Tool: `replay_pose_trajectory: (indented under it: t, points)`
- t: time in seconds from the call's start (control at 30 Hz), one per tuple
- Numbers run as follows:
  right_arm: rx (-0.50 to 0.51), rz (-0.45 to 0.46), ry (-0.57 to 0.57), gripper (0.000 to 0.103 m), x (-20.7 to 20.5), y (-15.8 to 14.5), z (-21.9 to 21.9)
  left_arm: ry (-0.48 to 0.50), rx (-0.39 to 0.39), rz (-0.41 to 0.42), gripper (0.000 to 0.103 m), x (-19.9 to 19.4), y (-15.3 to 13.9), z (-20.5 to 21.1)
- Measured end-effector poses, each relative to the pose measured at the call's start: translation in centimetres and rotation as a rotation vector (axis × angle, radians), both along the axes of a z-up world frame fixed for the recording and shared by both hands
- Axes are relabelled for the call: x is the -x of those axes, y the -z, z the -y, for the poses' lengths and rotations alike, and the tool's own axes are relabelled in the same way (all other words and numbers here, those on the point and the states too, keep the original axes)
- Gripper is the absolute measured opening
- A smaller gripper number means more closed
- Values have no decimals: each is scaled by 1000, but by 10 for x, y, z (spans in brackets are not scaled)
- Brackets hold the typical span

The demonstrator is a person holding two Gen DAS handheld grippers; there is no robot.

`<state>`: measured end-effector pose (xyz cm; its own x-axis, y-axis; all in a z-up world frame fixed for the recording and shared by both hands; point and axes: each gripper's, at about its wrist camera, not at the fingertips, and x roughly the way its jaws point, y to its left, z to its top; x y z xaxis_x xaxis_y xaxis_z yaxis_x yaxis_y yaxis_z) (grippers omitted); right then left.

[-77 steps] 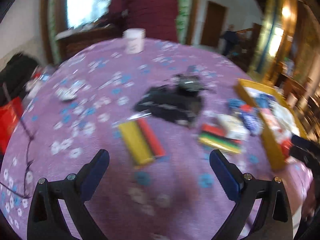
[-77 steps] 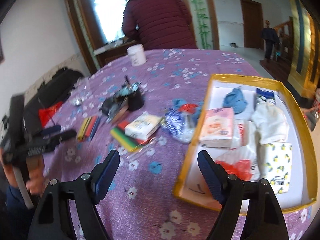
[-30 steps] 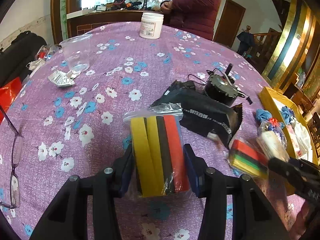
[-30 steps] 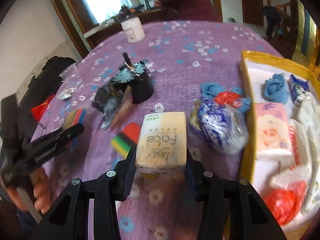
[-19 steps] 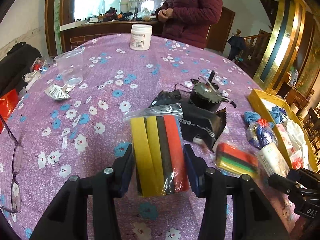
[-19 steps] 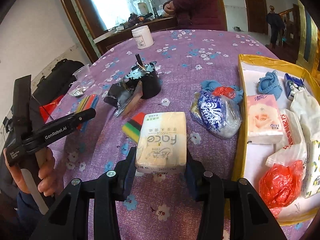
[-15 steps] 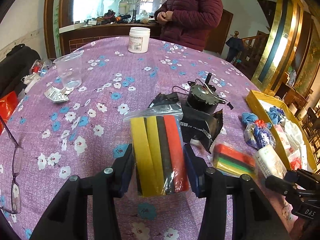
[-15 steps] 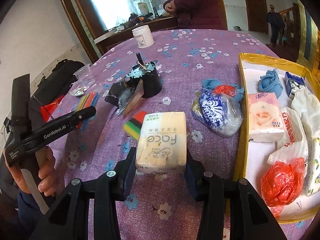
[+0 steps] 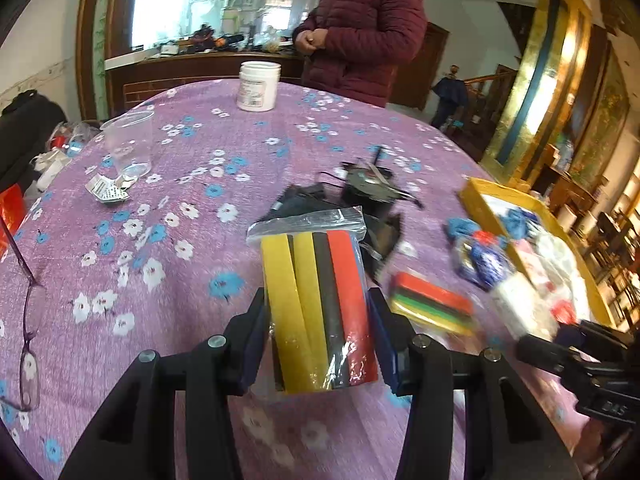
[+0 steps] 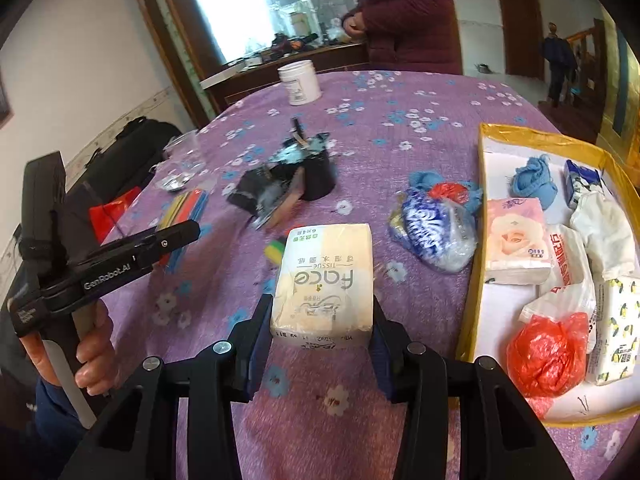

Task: Organize soft objects
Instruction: 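Lift both packs and carry them toward the tray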

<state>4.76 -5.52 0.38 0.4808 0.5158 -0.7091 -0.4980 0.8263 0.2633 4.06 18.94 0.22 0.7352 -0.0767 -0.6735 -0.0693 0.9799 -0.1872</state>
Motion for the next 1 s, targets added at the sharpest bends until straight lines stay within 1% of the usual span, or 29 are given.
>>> replay_pose_trajectory:
  t: [0.1, 0.2, 0.27, 0.33, 0.4, 0.5, 0.6, 0.73, 1.0]
  points:
    - [-7, -16, -14, 48, 0, 2, -3, 14, -15, 7, 46, 9, -4, 9]
    - [-19, 1, -19, 48, 1, 2, 0, 33, -21, 24, 46, 12, -10, 18]
    - [-10, -25, -7, 48, -3, 8, 2, 47, -39, 31, 46, 13, -11, 25]
    - [-28, -41, 1, 48, -5, 8, 8, 56, -46, 25, 46, 11, -12, 31]
    - [-36, -13, 8, 48, -3, 3, 13, 67, -36, 34, 46, 11, -16, 35]
    - [-46, -29, 34, 48, -8, 3, 19, 93, -42, 36, 46, 9, -21, 45]
    - [-67, -13, 55, 48, -7, -2, 29, 123, -39, 50, 46, 5, -28, 55]
    - [-89, -13, 81, 48, -5, -6, 42, 148, -30, 43, 46, 1, -35, 67]
    - [-132, 7, 126, 48, -4, -11, 70, 163, -52, 38, 46, -1, -42, 88]
